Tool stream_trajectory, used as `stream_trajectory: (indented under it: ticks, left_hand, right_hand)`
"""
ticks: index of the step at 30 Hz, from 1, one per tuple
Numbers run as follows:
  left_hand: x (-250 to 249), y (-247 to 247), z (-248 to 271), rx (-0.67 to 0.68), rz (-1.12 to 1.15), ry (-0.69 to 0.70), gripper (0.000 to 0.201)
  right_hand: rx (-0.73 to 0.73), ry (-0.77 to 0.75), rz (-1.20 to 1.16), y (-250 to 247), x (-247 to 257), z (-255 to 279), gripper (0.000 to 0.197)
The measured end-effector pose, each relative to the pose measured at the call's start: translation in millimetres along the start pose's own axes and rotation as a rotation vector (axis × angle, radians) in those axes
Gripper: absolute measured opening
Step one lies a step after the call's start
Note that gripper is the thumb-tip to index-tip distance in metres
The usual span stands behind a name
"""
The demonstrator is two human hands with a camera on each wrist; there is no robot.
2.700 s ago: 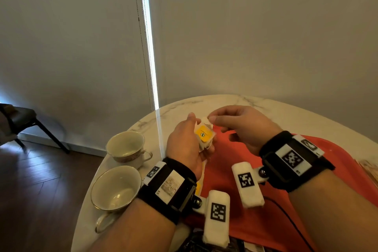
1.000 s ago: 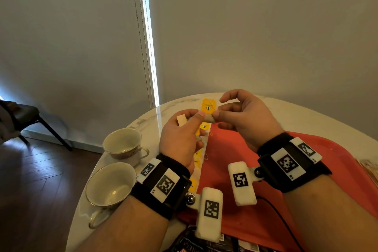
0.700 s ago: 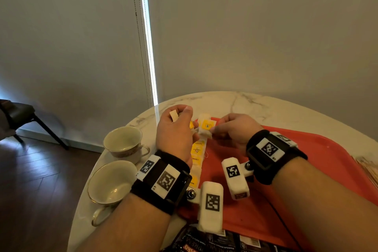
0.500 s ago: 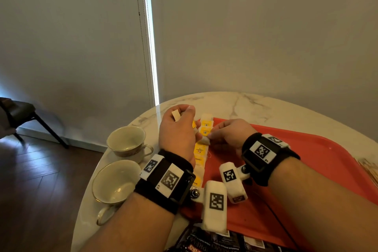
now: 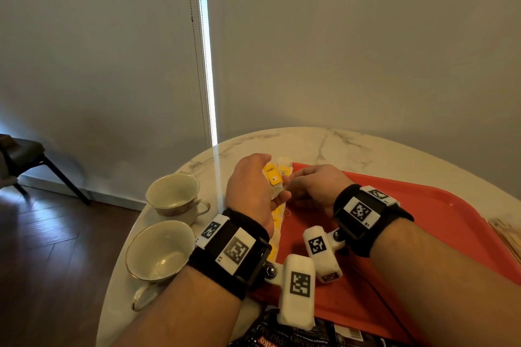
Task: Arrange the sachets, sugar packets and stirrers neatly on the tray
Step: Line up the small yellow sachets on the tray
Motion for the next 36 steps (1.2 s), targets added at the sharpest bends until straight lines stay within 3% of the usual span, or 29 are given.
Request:
stream_trajectory:
  ticks: [5, 9, 13, 15, 17, 20, 24, 29, 32, 36]
  left_hand:
    - [1.9, 2.2, 4.1, 0.024, -0.011, -0.01, 0.017]
    - [4.1, 3.5, 8.2, 0.044, -0.045, -0.049, 0.021]
    - [5.9, 4.0, 10.8, 0.065, -0.061, -0.066, 0.02]
    - [7.2, 4.8, 10.0, 0.075, -0.049, -0.076, 0.025]
    - [8.4, 4.4, 8.0, 0.051, -0.044, -0.083, 0.03]
    - [9.3, 2.3, 4.0, 0.008, -0.07, -0.074, 0.031]
    - [8.6, 2.6, 2.9, 0.038, -0.104, -0.035, 0.035]
    - [12.1, 3.2, 4.6, 0.147, -0.265, 0.111, 0.028]
    - [12.9, 1.0, 3.1, 0.119, -0.317, 0.165, 0.01]
    - [10.1, -0.5, 1.1, 0.067, -0.281, 0.196, 0.008]
  right_hand:
    - [-0.044, -0.159, -0.127, -11.3, 18.2, 12.8, 0.012]
    - [0.111, -0.399, -0.052, -14.9, 36.0, 33.4, 0.012]
    - [0.17, -0.487, -0.048, -12.0, 33.8, 38.4, 0.015]
    - [0.143, -0.523, -0.114, -13.1, 33.4, 37.4, 0.018]
    - [0.12, -0.56, -0.333, -15.4, 35.8, 37.4, 0.02]
    - [0.067, -0.528, -0.669, -20.4, 44.3, 36.9, 0.013]
    - [-0.081, -0.545, -0.479, -18.9, 43.3, 34.5, 0.007]
    - [-0.073, -0.49, -0.398, -17.7, 36.7, 34.4, 0.007]
    - [-0.082, -0.474, -0.345, -16.9, 35.7, 33.3, 0.008]
    - [-0.082, -0.431, -0.338, -20.2, 31.8, 31.0, 0.011]
Point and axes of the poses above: each hand's wrist, its own z-axis away from the middle knuckle, its own y-axis out of the palm, x = y × z, the point moved 1 cm from there along -z, towards the middle knuckle, and after that the axes turned 15 degrees about -y, right-handed, at the moved point
